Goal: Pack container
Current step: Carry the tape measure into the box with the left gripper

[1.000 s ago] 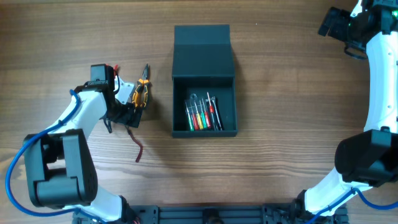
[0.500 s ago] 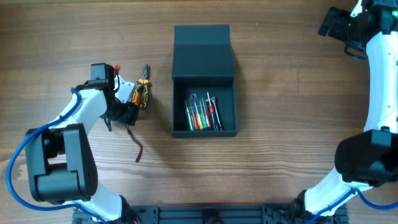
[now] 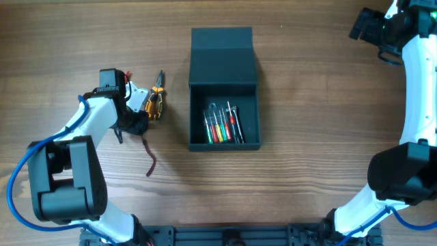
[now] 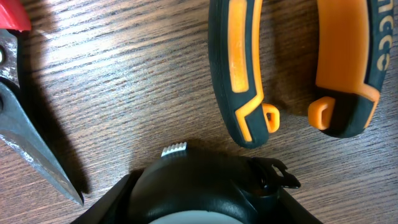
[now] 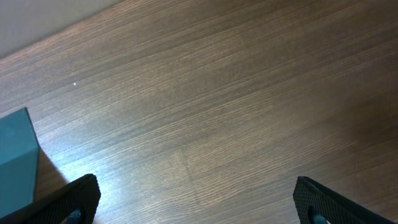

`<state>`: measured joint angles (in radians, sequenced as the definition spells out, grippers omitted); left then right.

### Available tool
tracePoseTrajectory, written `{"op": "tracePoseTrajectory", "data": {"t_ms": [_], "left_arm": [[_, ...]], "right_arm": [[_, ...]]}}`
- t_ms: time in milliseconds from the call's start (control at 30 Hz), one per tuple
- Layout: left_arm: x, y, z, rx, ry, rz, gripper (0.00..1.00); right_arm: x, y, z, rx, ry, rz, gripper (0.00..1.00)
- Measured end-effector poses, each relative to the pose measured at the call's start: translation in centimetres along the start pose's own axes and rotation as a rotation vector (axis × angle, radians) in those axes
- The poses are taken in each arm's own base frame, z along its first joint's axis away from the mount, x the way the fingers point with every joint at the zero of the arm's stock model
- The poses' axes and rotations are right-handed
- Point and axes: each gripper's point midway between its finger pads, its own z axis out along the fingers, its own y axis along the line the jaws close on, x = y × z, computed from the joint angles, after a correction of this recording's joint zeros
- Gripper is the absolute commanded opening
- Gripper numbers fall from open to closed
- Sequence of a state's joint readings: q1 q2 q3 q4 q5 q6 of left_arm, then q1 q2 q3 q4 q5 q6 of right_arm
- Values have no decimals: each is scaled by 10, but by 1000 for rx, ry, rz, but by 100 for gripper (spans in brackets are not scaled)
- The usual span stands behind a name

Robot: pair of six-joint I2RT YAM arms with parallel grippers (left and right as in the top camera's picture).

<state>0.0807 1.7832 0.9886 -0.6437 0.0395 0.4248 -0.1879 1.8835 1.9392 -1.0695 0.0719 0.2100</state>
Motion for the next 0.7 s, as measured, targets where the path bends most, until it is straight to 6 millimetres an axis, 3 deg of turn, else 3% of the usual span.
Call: {"op": "tracePoseTrajectory", "data": {"t_ms": [200, 300, 533, 700], "left_arm": [[9, -1, -5, -3, 27, -2, 39], [9, 1, -20, -29, 0, -3, 40], [-9, 8, -82, -106, -183, -54, 35], [-39, 2, -138, -55, -337, -140, 32]], "right_arm": [[0, 0, 0, 0, 0, 0, 100], [0, 0, 0, 0, 0, 0, 100], [0, 0, 0, 0, 0, 0, 100], [0, 0, 0, 0, 0, 0, 100]]}}
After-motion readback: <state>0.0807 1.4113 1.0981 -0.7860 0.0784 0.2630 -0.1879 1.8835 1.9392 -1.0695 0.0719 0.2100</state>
